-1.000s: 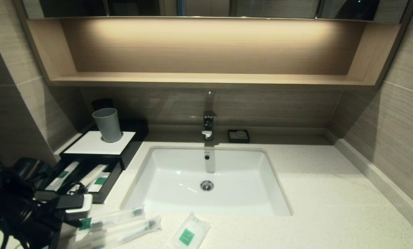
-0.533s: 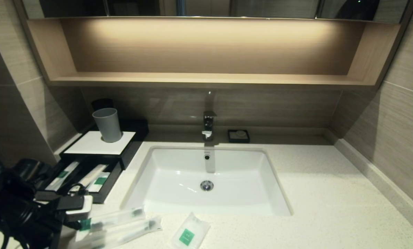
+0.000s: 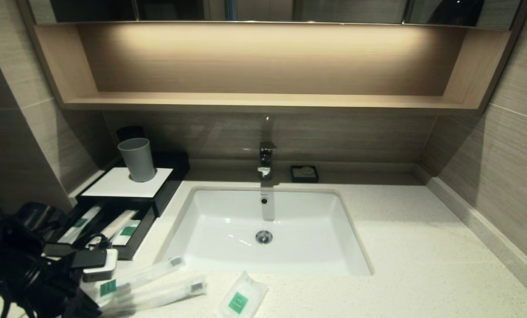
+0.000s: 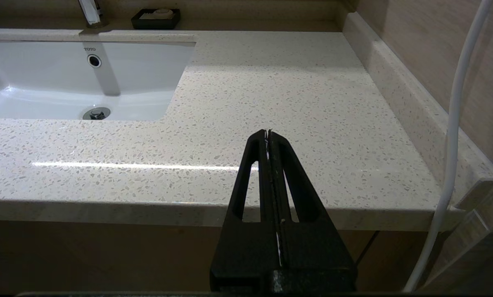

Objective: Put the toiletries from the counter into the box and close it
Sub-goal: Pick up the bathroom toiletry

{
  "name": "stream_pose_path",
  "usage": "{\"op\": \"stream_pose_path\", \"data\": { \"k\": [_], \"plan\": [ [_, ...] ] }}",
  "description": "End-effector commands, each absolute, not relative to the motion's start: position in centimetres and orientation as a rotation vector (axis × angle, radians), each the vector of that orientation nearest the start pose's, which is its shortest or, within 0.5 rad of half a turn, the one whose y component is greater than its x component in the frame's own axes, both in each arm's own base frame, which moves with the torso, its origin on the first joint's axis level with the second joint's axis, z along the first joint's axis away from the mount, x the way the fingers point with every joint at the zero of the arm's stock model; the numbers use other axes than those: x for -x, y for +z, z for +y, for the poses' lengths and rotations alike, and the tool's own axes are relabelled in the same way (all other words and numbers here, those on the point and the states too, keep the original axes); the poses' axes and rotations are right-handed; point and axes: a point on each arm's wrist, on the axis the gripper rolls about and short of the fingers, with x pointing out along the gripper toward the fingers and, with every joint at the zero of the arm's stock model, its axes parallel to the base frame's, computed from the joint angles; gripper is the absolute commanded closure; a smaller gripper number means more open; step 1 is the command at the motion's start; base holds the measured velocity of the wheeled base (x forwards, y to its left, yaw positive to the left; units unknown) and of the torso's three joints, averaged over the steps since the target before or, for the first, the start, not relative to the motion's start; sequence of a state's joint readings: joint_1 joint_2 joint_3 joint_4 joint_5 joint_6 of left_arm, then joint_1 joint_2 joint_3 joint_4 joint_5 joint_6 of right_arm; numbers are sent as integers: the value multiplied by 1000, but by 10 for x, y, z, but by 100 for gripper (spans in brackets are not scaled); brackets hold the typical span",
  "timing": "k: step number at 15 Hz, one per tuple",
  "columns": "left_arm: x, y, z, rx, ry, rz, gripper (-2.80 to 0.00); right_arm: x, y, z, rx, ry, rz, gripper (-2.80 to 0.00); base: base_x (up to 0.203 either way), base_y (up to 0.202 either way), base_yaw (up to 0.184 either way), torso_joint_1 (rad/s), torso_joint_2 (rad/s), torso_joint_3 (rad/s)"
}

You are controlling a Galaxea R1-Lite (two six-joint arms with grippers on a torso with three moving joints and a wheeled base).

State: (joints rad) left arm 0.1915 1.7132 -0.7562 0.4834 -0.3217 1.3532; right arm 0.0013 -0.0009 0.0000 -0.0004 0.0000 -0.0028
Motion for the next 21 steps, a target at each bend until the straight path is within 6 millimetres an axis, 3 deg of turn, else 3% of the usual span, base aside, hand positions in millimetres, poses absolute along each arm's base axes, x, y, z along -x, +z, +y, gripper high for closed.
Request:
{"op": "stream_pose_path", "data": {
  "k": [1,13,21],
  "plan": [
    [-215,97,35,-762,-986,1044,0,23,75,0,3,2,0,0,0,0,0,0,0,0],
    [-216,110,37,-721,-928,1013,0,23,75,0,3,2,0,0,0,0,0,0,0,0],
    [-211,125,57,-614,-864,1065,0,23,75,0,3,2,0,0,0,0,0,0,0,0]
  ]
}}
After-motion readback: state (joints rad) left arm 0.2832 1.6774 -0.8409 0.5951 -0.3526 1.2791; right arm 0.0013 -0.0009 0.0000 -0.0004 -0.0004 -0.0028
